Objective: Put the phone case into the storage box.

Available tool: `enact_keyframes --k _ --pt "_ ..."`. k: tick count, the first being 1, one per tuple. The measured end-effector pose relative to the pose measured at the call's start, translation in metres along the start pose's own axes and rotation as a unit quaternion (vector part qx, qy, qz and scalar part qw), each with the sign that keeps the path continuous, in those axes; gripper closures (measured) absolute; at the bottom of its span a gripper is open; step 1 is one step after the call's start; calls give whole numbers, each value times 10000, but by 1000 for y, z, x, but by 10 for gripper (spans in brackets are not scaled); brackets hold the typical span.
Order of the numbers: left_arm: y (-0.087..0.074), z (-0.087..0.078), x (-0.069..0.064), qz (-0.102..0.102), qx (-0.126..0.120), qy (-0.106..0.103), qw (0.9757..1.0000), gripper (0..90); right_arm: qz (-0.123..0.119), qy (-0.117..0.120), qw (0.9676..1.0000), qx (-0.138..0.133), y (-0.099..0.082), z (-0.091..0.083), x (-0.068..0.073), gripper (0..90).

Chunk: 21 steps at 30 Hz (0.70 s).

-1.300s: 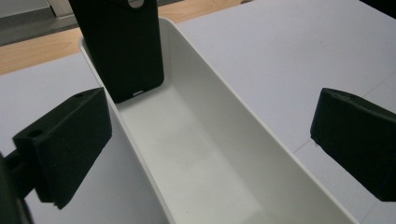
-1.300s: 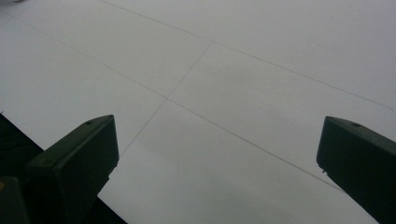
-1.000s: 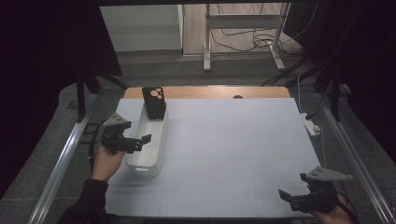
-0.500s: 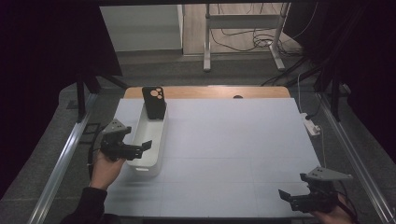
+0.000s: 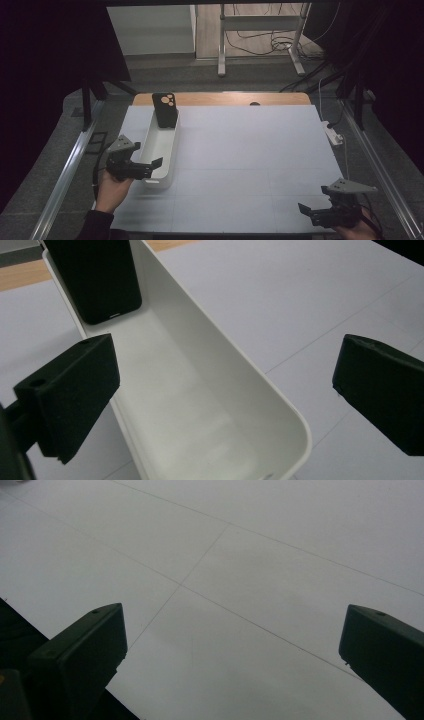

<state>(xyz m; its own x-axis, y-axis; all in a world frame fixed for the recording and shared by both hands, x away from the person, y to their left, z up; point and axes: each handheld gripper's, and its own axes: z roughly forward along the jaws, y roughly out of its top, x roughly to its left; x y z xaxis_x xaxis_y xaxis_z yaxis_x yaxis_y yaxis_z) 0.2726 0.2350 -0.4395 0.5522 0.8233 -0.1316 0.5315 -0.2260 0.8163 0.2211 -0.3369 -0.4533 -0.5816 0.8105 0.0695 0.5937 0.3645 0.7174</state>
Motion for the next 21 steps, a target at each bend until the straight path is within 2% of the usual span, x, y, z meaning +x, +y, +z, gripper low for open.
enact_keyframes --k 12,21 --pt "-10 -13 -12 -11 -94 -77 9999 0 0 0 10000 0 0 0 0 0" --pt "-22 -26 -15 -45 -133 13 9999 0 1 -8 10000 9 0 0 1 0"
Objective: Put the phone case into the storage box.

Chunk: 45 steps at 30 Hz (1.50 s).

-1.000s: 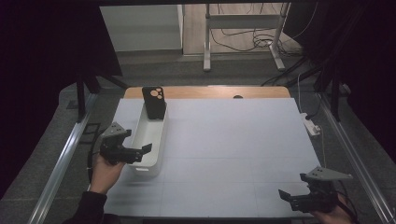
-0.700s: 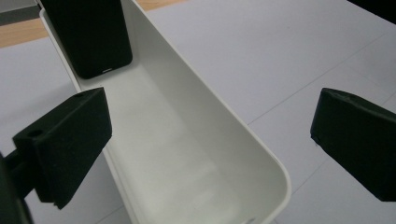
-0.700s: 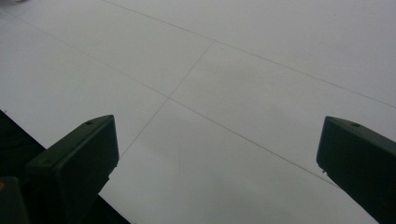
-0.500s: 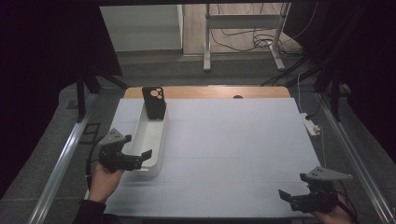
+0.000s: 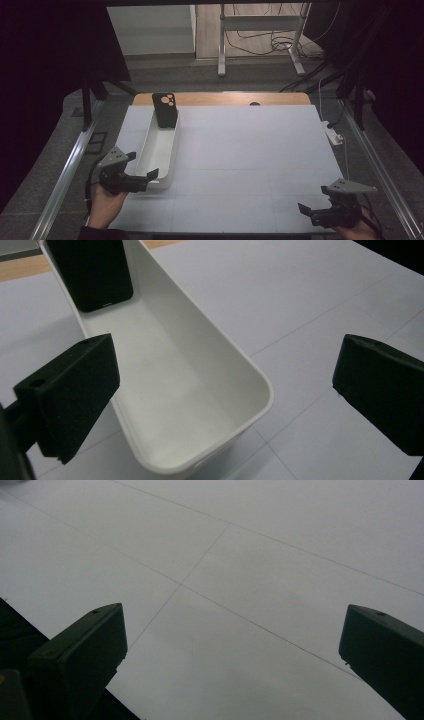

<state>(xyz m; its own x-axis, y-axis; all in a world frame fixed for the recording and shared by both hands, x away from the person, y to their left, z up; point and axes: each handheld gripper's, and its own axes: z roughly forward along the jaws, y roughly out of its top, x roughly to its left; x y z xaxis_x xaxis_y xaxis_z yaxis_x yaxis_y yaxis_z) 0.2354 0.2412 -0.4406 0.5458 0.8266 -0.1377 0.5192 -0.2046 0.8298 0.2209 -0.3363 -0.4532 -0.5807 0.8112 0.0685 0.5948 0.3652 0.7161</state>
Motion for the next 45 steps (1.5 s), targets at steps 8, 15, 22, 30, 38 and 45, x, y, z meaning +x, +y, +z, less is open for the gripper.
enact_keyframes --k 8,15,22,30,38,45 --pt "-10 -8 -4 17 10 128 9999 0 -6 -2 10000 3 0 0 0 0" --pt "-17 -14 -9 46 62 208 9998 0 -8 -6 10000 8 0 0 0 0" --pt "-25 -22 -11 30 63 290 9996 0 -5 -15 10000 13 0 0 0 0" --pt "-37 -30 -13 -52 108 357 9993 0 -7 -18 10000 16 0 0 1 0" --pt "-47 -38 -14 -68 133 427 9990 0 -8 -22 10000 24 0 0 0 0" --pt "-52 -40 -18 -39 232 513 9984 0 0 -23 10000 31 0 1 0 0"
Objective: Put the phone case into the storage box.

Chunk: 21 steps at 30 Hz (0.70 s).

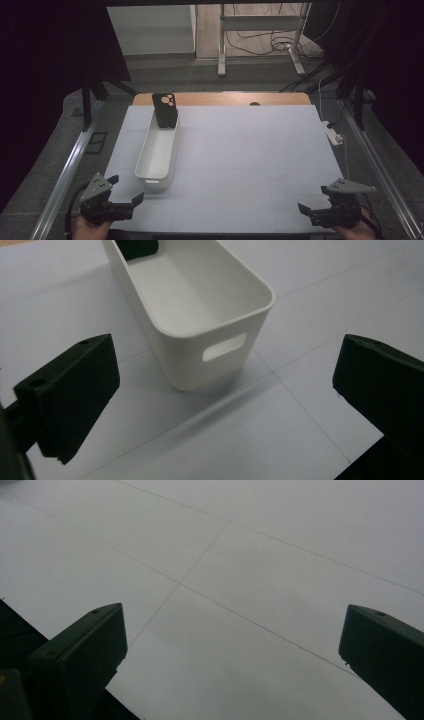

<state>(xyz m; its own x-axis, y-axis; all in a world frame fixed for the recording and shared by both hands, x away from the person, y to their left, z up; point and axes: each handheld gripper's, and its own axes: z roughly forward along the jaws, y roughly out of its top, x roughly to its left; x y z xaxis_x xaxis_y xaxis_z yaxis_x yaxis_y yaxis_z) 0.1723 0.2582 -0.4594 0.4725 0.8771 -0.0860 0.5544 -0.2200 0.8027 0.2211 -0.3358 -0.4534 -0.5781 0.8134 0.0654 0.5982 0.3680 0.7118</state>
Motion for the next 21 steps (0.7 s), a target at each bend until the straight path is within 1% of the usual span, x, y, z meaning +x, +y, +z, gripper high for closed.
enact_keyframes --k 3,8,12,15,21 --pt "-2 -1 -1 31 51 39 10000 0 -2 0 10000 1 0 0 0 0" --pt "-5 -1 -2 35 108 78 9999 0 -2 -3 10000 -4 0 0 0 0" --pt "-9 0 -2 37 199 113 9997 0 -2 -4 10000 -2 0 0 0 0" --pt "-9 0 -2 16 209 123 9997 0 -2 -4 10000 -2 0 0 0 0" --pt "-9 3 -2 31 341 149 9993 0 2 2 10000 -5 0 0 0 0"
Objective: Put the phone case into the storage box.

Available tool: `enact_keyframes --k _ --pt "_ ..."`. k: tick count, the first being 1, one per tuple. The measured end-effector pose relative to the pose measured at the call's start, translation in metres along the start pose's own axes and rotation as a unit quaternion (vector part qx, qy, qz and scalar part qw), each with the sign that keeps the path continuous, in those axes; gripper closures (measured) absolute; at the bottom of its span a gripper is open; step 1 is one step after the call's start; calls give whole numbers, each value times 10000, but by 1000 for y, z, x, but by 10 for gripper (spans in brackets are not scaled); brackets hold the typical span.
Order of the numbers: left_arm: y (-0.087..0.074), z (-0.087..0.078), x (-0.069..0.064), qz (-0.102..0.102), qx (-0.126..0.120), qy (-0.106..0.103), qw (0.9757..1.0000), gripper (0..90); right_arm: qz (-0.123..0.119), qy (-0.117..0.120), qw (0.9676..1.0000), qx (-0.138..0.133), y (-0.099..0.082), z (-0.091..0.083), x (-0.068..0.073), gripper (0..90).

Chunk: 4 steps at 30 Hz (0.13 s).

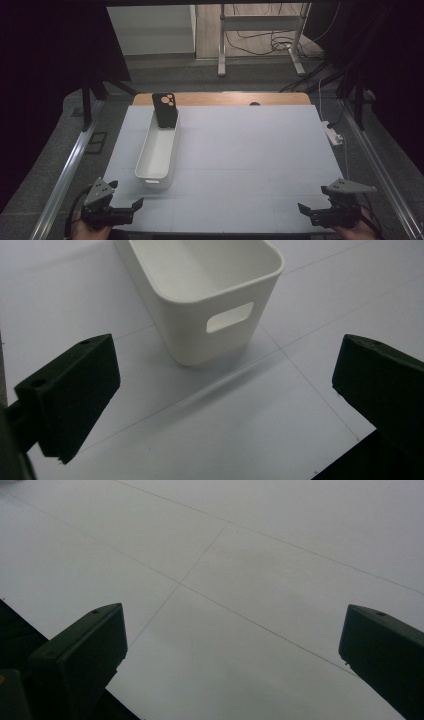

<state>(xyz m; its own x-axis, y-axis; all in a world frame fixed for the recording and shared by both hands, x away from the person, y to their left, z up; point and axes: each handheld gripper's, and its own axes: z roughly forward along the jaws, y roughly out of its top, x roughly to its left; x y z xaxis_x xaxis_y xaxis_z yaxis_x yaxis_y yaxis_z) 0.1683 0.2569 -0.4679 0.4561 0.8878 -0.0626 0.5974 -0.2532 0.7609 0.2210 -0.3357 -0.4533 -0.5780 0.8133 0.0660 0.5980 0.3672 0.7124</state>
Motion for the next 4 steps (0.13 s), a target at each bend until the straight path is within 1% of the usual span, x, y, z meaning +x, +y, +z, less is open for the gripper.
enact_keyframes --k 4 --pt "1 1 0 -20 11 -8 10000 1 -6 -8 10000 17 0 0 -1 0"
